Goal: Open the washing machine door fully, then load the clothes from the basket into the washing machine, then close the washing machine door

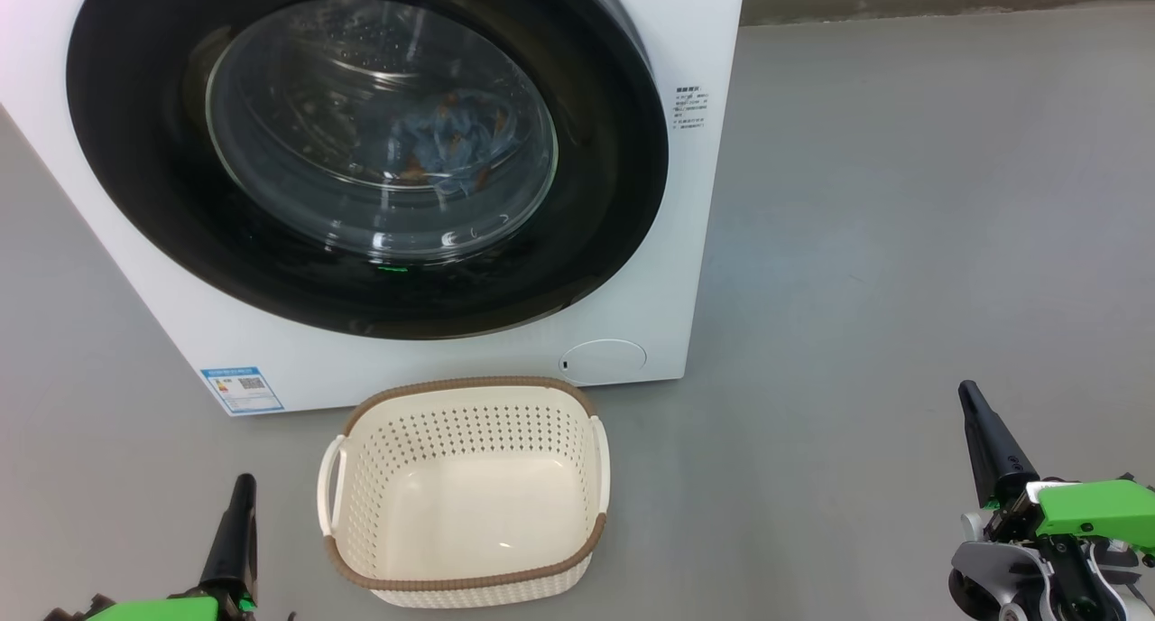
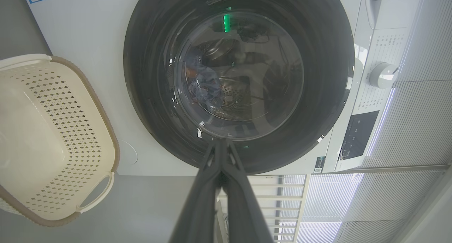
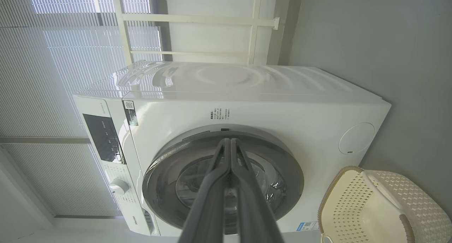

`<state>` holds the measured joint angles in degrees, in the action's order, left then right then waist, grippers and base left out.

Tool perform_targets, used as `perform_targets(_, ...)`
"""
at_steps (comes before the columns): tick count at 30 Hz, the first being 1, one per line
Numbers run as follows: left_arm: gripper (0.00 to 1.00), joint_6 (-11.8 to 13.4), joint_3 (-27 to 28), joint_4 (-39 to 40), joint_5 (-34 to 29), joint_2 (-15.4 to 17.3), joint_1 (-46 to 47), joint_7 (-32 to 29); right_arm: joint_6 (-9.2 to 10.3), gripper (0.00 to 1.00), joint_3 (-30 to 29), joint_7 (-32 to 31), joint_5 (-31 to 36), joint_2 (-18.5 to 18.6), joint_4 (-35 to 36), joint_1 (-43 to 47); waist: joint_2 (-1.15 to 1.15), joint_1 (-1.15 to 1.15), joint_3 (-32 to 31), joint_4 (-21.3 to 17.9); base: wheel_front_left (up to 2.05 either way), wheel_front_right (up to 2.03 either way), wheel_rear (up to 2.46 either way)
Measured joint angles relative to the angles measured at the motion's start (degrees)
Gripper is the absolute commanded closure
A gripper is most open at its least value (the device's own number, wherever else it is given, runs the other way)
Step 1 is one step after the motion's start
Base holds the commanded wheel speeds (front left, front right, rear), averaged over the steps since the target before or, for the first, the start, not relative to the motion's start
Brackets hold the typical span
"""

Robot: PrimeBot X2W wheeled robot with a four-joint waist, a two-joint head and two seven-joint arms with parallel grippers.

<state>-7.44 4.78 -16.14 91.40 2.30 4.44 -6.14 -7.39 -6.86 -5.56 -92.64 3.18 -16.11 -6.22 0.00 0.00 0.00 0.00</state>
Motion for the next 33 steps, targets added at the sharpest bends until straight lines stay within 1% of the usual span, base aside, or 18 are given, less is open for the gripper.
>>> perform_targets(33,1.00,0.00,0.01,0.00,0.00,-0.01,0.00,0.00,0.01,1.00,-0.16,-0.02,0.00,-0.11,0.00,0.00,0.00,0.00,0.00,0.00,0.00,0.00,0.00)
